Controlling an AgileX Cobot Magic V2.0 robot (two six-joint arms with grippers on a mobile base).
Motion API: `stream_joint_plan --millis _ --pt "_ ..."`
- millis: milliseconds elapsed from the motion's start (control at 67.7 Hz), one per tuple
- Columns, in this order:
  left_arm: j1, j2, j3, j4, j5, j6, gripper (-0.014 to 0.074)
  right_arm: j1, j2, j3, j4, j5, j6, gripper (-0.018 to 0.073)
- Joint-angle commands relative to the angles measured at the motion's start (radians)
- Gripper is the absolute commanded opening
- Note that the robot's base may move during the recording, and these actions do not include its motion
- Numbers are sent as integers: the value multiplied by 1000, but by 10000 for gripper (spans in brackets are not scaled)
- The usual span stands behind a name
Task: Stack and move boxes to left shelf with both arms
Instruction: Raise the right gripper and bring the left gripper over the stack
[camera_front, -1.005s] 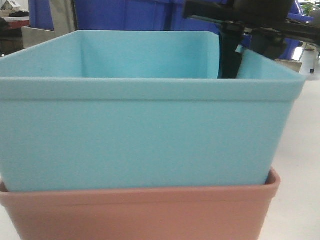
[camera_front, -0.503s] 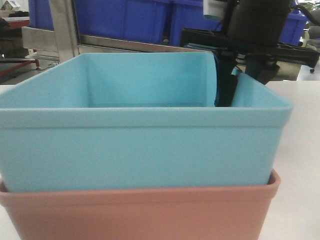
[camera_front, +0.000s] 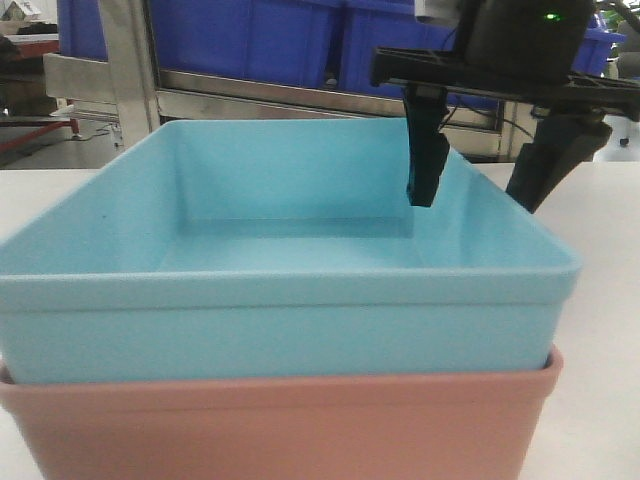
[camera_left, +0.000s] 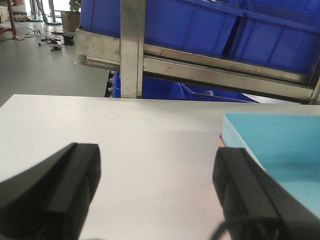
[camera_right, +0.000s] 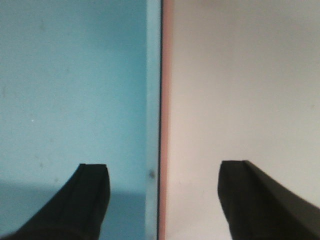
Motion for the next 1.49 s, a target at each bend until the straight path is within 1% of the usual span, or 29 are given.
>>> stream_joint_plan --millis 0,59,192,591,665,946,1035,1109,1168,1227,1286,1419,1478 --pt "3 6 -28 -1 -82 2 384 0 -60 -25 -41 -42 -11 560" --pt "3 6 -28 -1 -82 2 384 0 -59 -25 -58 -35 -11 560" --pt "3 6 -28 -1 -82 2 384 1 -57 -25 -60 16 -11 560" --pt "3 6 -28 -1 -82 2 384 1 -57 -25 -69 15 -11 560" --pt "3 6 -28 -2 -112 2 384 1 -57 -25 -69 16 -11 560" --pt "3 6 -28 -3 -119 2 384 1 -57 -25 -69 16 -11 560" --pt "3 6 -28 -30 -110 2 384 1 -57 -25 -69 16 -11 560" --pt "3 6 -32 -23 -110 2 384 1 -57 -25 -69 16 -11 560" --pt "3 13 -56 -3 -60 2 384 1 -57 -25 -69 16 -11 560" --pt "3 36 -101 23 36 2 384 1 -57 -25 -69 16 -11 560" --pt "3 71 -154 23 131 2 384 1 -57 -25 -69 16 -11 560" --pt "3 164 -278 17 281 2 384 1 -57 -25 -69 16 -11 560" --pt "3 204 -331 -7 352 2 384 1 -57 -25 -69 16 -11 560"
